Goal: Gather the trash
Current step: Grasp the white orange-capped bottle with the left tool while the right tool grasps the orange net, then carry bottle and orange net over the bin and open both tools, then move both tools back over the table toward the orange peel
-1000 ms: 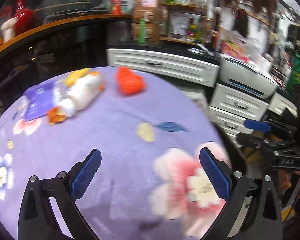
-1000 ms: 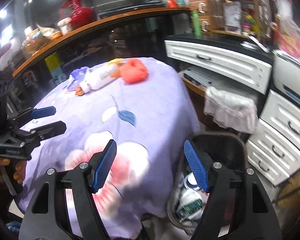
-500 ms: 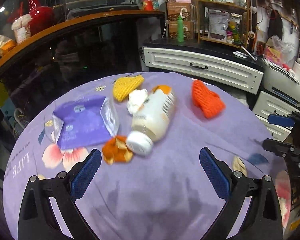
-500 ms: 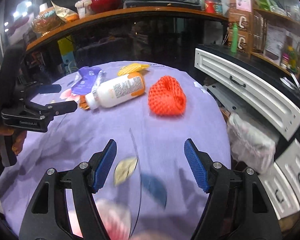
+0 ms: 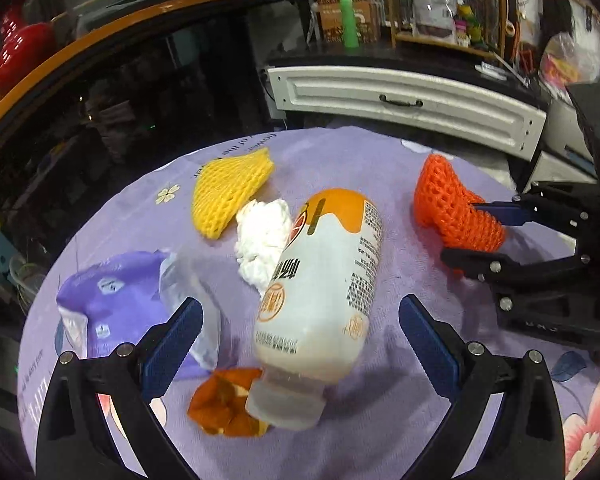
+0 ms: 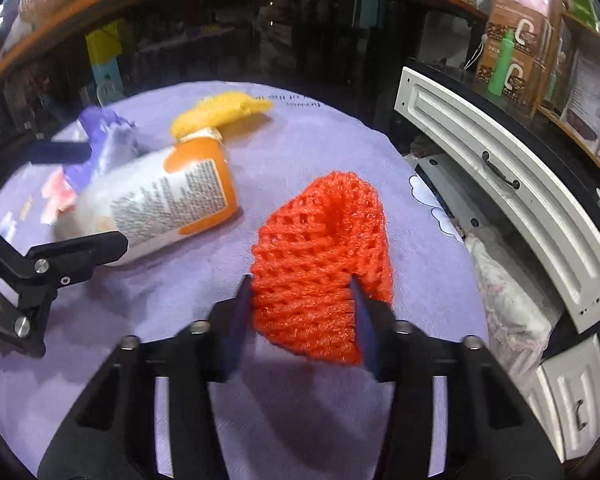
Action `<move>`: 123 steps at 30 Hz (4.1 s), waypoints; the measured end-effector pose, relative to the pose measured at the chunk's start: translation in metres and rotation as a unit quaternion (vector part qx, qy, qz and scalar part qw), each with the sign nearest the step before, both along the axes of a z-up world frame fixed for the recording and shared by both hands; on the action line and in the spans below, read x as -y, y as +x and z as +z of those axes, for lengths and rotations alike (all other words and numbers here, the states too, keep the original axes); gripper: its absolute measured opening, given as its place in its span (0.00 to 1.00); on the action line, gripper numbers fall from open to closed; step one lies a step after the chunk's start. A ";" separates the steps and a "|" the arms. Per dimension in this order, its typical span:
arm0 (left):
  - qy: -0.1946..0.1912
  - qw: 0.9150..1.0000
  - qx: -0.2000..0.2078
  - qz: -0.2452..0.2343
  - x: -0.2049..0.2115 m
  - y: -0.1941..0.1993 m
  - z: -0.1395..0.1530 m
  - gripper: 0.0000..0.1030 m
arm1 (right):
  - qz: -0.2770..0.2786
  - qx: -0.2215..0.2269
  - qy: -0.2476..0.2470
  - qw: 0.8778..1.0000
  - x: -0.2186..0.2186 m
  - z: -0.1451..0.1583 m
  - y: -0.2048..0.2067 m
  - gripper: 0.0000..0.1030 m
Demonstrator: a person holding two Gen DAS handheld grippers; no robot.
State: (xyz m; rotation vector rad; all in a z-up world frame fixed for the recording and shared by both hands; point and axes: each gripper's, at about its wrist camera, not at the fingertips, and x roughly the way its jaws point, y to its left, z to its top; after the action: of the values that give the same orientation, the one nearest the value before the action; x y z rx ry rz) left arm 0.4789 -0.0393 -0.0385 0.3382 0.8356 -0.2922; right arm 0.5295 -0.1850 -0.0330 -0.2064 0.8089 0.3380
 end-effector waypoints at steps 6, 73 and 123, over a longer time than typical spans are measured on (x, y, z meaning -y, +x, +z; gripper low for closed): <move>0.033 0.999 -0.018 -0.008 0.010 0.011 -0.010 0.94 | 0.000 0.025 0.032 0.999 0.018 0.017 -0.017 0.16; -0.159 0.977 -0.023 -0.139 0.208 -0.250 -0.011 0.59 | -0.229 -0.068 0.184 0.953 0.246 -0.123 -0.287 0.51; -0.116 0.974 -0.071 -0.179 0.272 -0.261 -0.057 0.91 | -0.338 0.024 0.187 0.922 0.329 -0.052 -0.385 0.67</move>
State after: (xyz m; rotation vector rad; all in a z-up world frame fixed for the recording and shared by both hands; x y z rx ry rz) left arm 0.2176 -0.3110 -0.0952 0.2489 0.8684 -0.7515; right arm 0.1448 -0.5141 -0.0851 0.4210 0.7044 -0.1721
